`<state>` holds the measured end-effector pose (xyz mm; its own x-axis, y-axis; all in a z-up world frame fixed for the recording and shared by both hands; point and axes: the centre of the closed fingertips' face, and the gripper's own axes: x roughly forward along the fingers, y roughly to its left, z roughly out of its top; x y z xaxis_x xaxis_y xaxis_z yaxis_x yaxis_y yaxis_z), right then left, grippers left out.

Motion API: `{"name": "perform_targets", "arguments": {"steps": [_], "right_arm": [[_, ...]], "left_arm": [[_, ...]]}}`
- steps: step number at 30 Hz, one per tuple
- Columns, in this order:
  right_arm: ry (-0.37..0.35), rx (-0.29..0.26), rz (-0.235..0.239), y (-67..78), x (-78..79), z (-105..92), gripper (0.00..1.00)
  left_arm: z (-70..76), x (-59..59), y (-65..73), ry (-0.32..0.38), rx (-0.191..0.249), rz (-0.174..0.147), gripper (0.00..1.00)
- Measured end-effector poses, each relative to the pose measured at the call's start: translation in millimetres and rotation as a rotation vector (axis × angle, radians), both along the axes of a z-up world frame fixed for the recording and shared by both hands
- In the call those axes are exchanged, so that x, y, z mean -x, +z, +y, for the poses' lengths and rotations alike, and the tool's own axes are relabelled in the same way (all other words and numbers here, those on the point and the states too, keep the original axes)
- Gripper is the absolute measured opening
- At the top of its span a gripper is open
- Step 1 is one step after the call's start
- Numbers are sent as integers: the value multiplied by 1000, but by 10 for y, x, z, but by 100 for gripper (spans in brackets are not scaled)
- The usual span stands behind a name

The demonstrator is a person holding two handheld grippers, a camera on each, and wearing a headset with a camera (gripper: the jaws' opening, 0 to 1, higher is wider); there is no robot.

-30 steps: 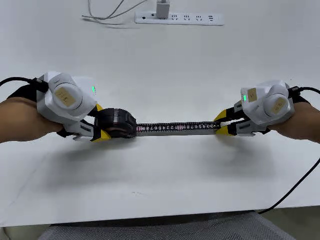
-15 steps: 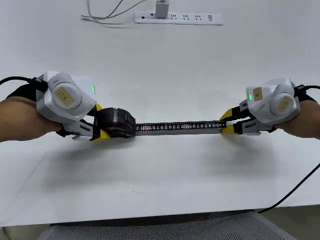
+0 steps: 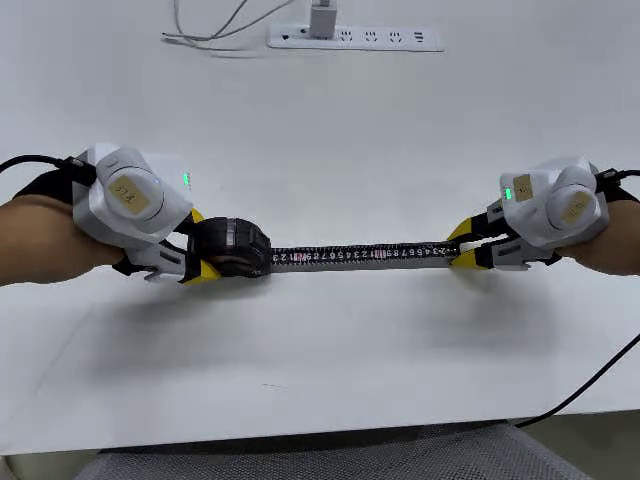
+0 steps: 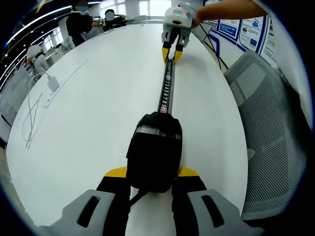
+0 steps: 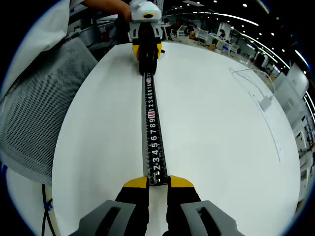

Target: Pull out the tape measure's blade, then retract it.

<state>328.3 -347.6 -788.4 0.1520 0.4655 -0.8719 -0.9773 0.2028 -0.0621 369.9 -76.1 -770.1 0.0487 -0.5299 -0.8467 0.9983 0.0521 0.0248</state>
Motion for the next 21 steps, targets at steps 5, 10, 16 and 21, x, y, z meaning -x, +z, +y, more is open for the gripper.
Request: {"name": "perform_targets", "arguments": {"steps": [5, 10, 16, 21], "right_arm": [[-3, 5, 4, 4, 9, -37, 9], [-7, 11, 6, 1, 15, -78, 9], [-8, 15, 7, 1, 19, -106, 9], [8, 31, 1, 2, 17, -104, 9]], "left_arm": [[0, -2, -3, 0, 0, 0, 27], [0, -1, -1, 0, 1, -1, 27], [-3, -1, -2, 0, -1, -3, 27], [-6, -5, -5, -2, -2, -10, 27]]}}
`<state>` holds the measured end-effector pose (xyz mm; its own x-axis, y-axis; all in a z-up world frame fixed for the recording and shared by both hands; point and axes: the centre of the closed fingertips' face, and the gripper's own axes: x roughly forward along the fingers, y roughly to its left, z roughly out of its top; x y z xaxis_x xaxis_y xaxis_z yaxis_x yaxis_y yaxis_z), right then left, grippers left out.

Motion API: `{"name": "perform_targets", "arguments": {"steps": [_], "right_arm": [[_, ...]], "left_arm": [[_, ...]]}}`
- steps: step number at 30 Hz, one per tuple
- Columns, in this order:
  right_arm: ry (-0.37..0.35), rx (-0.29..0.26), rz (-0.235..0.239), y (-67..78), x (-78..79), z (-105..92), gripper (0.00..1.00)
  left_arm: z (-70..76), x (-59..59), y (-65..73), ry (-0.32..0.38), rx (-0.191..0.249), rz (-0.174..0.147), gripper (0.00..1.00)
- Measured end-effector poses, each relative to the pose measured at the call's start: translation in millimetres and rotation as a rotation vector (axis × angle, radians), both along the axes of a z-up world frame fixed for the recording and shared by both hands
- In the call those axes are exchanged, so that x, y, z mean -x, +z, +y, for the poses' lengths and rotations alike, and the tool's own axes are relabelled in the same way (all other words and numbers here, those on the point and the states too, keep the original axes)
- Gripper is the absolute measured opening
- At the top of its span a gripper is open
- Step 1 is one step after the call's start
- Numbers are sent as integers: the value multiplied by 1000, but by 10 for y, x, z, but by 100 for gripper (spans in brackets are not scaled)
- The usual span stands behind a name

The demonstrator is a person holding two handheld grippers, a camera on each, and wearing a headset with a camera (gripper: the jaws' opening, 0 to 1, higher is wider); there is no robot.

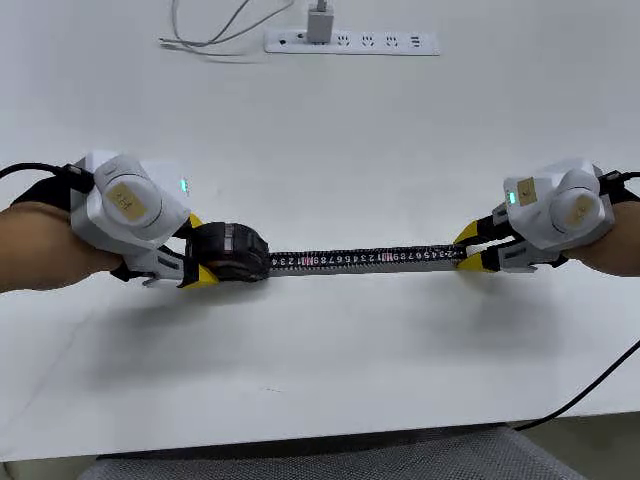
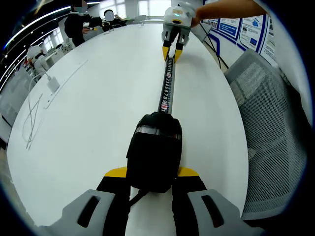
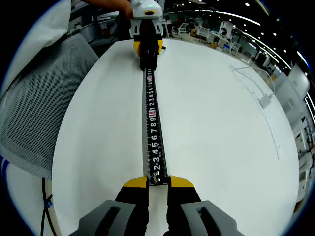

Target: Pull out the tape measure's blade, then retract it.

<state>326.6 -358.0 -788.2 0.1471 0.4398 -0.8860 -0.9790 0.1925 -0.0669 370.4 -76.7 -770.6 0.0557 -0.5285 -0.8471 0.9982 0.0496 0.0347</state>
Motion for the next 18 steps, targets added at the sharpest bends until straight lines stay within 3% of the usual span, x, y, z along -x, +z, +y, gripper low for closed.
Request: {"name": "perform_targets", "arguments": {"steps": [18], "right_arm": [[-15, 3, 36, -11, -1, 11, 10]], "left_arm": [[-20, -6, 4, 24, -2, 0, 28]]}}
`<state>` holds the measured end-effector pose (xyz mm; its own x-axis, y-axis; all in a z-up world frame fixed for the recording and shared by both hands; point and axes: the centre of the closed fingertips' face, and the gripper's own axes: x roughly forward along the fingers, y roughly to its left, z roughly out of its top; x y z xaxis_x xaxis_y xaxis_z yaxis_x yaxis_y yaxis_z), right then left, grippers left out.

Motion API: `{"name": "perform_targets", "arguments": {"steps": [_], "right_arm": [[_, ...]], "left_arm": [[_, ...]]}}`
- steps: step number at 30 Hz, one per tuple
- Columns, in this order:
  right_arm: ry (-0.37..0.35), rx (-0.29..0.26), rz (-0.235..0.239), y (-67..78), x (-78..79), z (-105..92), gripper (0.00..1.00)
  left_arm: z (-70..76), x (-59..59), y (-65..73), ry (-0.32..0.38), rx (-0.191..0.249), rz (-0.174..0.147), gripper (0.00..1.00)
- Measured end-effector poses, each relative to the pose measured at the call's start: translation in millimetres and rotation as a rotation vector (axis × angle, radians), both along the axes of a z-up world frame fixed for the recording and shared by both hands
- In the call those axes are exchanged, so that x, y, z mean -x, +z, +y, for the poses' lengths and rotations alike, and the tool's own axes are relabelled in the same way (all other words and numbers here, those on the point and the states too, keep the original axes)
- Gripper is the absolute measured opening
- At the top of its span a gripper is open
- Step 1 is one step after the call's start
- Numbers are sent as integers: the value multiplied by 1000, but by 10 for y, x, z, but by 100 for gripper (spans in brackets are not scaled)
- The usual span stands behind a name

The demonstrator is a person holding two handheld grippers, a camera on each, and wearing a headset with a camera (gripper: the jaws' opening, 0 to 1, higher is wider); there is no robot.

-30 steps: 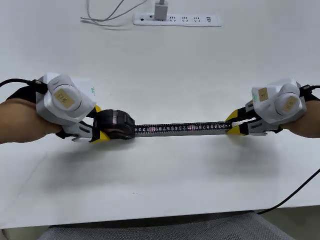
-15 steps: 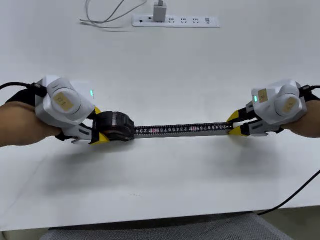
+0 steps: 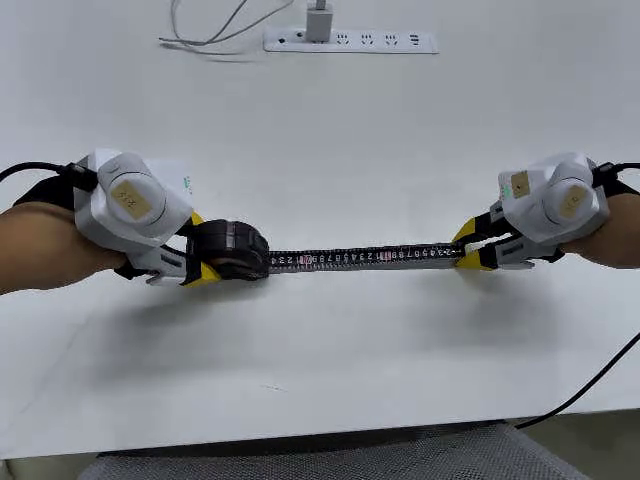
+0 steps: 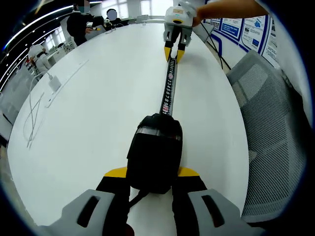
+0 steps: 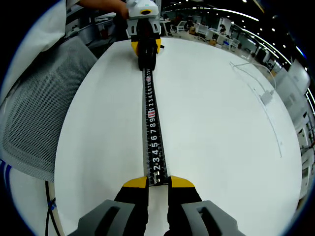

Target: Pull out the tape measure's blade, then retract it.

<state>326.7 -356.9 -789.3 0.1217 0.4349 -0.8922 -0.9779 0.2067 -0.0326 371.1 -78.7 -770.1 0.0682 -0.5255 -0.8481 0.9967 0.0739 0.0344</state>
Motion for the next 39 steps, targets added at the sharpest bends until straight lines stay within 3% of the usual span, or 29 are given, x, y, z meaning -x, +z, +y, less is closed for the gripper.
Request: {"name": "perform_targets", "arguments": {"steps": [21, 31, 37, 39], "right_arm": [[-30, -1, 13, 1, -6, -12, 13], [-62, -9, 30, 4, 13, -15, 18], [-137, -46, 60, 18, 25, 19, 23], [-131, -37, 57, 9, 25, 13, 24]], "left_arm": [[-8, -23, 18, 2, -2, -18, 29], [4, -29, 4, 13, -6, -12, 33], [-1, -40, 34, 46, 14, 5, 37], [-1, -39, 36, 44, 15, 6, 39]]}}
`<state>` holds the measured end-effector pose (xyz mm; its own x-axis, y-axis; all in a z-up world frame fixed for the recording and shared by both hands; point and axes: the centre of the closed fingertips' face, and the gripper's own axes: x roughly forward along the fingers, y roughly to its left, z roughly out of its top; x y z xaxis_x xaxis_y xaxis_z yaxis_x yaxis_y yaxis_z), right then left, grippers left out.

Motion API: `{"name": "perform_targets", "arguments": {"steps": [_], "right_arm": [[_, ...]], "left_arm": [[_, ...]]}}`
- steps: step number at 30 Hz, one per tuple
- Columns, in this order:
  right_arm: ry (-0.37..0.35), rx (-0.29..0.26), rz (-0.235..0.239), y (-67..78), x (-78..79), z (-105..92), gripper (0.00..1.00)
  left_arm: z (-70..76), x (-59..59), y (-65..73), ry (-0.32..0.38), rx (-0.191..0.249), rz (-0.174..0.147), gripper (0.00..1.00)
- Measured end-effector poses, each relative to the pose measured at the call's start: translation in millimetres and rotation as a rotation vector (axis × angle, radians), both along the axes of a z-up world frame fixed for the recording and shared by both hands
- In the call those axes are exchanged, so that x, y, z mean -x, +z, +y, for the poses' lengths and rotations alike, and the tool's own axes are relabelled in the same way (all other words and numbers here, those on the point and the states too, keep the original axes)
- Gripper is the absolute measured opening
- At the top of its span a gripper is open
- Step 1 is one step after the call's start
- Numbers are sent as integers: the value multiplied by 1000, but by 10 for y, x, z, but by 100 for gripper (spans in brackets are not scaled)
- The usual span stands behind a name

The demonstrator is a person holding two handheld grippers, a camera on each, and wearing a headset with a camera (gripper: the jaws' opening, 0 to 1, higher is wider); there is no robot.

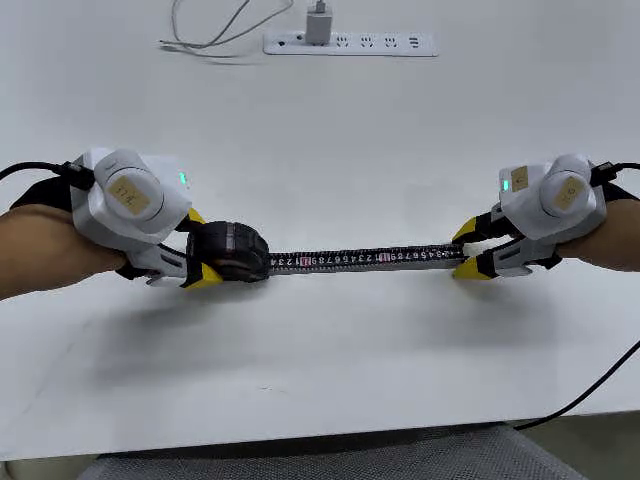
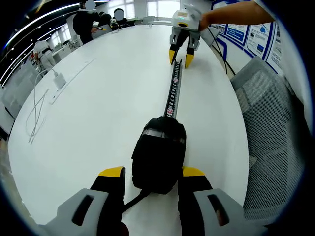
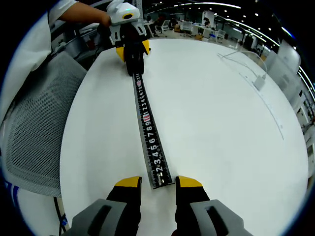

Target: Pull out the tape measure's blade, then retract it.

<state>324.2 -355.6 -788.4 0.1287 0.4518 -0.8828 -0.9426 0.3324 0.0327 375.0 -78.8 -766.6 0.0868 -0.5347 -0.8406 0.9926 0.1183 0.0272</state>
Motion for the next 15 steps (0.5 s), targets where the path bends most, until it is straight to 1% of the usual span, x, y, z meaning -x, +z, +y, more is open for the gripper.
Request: {"name": "perform_targets", "arguments": {"steps": [1, 3, 4, 5, 7, 8, 10, 11, 12, 14, 15], "right_arm": [[-2, -2, 1, 3, -1, 4, 24], [-8, -7, 0, 15, -4, 17, 24], [-9, -6, -1, 16, -9, 15, 25], [-13, -6, -3, 23, -16, 13, 25], [-18, -10, -5, 48, -22, 20, 25], [-39, -31, -23, 102, -64, 49, 24], [-67, -58, -27, 160, -95, 83, 25], [-69, -60, -30, 165, -99, 90, 26], [-69, -59, -31, 160, -98, 97, 27], [-65, -59, -30, 156, -92, 114, 27], [-64, -60, -36, 161, -99, 125, 27]], "left_arm": [[-4, 14, -1, -3, 2, 7, 39], [-10, 14, 9, 0, 6, 4, 40], [-22, 23, 16, 4, 15, 12, 41], [-20, 24, 17, 9, 14, 15, 41], [-15, 29, 16, 6, 13, 12, 41], [-12, 33, 24, 12, 18, 15, 42], [-2, 20, 53, 32, 34, 14, 42], [-9, 18, 75, 44, 50, 17, 44], [-13, 29, 88, 52, 63, 28, 45], [21, 16, 79, 51, 57, 21, 46], [21, 15, 94, 53, 65, 21, 46]]}}
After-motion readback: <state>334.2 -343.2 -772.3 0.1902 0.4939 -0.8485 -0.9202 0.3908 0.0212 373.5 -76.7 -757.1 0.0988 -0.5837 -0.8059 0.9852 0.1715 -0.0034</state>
